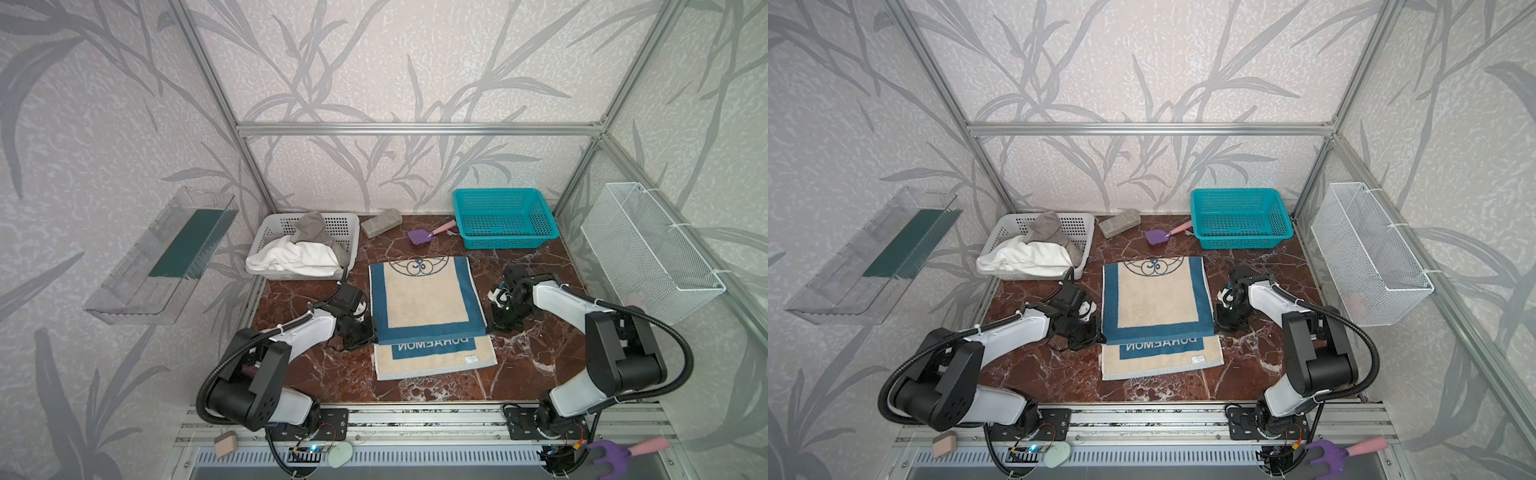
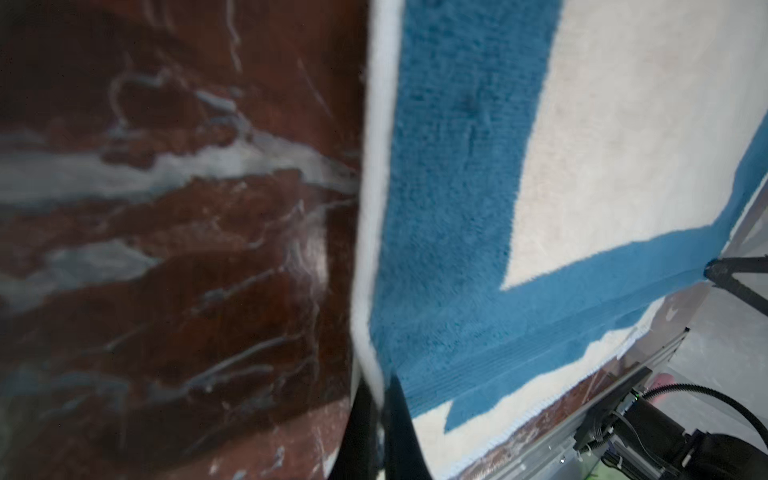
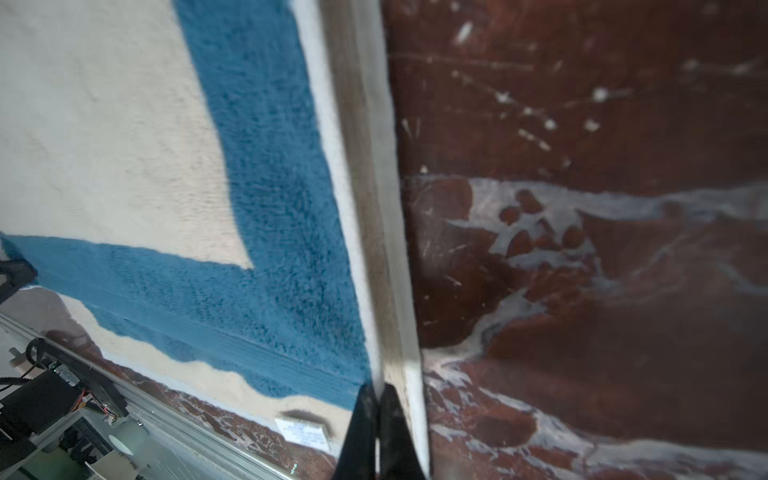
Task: Fold and stack the towels
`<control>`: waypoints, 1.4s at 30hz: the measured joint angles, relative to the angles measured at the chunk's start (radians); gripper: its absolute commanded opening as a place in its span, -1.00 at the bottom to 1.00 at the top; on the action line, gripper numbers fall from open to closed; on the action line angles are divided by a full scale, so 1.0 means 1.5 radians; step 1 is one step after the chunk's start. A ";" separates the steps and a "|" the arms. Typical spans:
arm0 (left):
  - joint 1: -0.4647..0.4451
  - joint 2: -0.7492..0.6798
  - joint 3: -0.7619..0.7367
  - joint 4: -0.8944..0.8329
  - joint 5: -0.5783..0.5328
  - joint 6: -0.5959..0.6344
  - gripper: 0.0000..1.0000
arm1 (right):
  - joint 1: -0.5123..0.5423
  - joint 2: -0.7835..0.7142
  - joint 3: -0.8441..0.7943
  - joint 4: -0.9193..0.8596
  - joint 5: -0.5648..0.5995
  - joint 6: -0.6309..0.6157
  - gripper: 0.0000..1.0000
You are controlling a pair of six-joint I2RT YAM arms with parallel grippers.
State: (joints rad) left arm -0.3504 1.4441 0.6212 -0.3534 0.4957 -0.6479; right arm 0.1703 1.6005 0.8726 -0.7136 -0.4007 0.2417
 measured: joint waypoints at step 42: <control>-0.002 -0.077 -0.025 -0.045 -0.010 0.013 -1.00 | 0.057 -0.223 -0.163 0.055 0.030 0.137 -1.00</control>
State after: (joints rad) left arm -0.3527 1.3293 0.5835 -0.4202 0.4812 -0.6285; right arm 0.2562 1.2659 0.6289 -0.6308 -0.3553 0.4469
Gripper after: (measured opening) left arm 0.048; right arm 0.048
